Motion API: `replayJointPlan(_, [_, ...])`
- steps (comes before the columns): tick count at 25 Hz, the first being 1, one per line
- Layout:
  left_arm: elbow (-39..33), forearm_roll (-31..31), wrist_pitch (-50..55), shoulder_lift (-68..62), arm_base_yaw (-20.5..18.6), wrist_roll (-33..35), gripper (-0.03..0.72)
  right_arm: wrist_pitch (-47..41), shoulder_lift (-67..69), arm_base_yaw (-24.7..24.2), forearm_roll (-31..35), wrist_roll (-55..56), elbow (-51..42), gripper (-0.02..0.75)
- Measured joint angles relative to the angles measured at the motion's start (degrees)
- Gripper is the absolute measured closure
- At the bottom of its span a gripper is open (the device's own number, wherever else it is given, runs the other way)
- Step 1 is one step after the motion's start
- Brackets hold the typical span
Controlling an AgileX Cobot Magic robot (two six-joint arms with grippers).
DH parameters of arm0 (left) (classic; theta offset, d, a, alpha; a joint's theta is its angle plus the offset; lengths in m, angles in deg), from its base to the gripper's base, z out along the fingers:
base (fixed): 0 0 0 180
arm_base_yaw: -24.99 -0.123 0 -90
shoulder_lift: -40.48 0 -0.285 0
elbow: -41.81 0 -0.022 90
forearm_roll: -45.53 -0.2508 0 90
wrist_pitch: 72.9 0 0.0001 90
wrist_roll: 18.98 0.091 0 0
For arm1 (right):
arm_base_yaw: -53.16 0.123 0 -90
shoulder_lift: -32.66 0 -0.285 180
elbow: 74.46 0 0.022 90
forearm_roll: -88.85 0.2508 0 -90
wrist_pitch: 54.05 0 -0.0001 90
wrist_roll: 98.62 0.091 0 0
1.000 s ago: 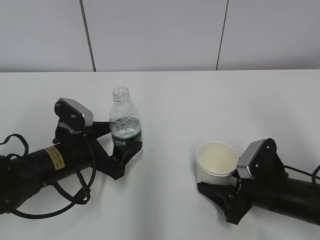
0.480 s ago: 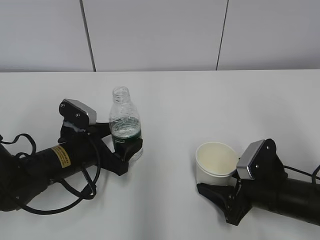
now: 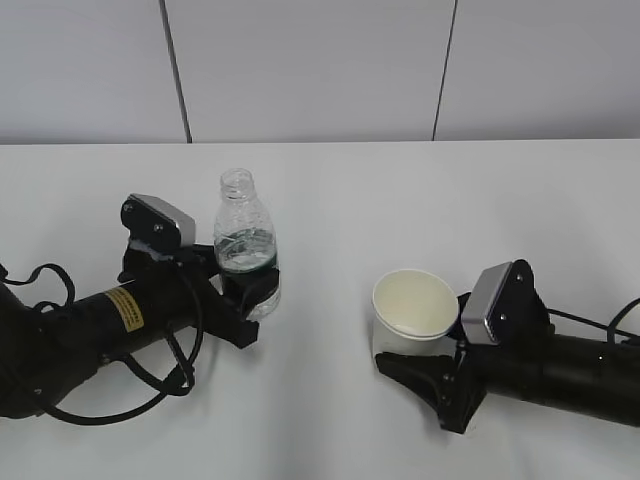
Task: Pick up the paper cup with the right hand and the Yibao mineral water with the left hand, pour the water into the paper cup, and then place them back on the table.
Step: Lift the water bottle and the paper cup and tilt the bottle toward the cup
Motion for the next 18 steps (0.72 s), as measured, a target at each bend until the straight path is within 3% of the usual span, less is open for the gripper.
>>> replayJointPlan(5, [0.0, 0.7, 0.8, 0.8, 0.0, 5.5, 0.339, 0.0, 0.0, 0.0, -3.5, 4.9, 3.7, 0.206])
replayJointPlan(11, [0.0, 5.7, 1.5, 4.0, 0.1, 12.4, 0.344, 0.0, 0.1, 0.0, -7.2, 6.1, 7.5, 0.206])
replayJointPlan(18, [0.8, 6.1, 1.6, 7.6, 0.1, 19.6, 0.351, -1.9, 0.2, 1.7, -10.3, 10.4, 13.6, 0.207])
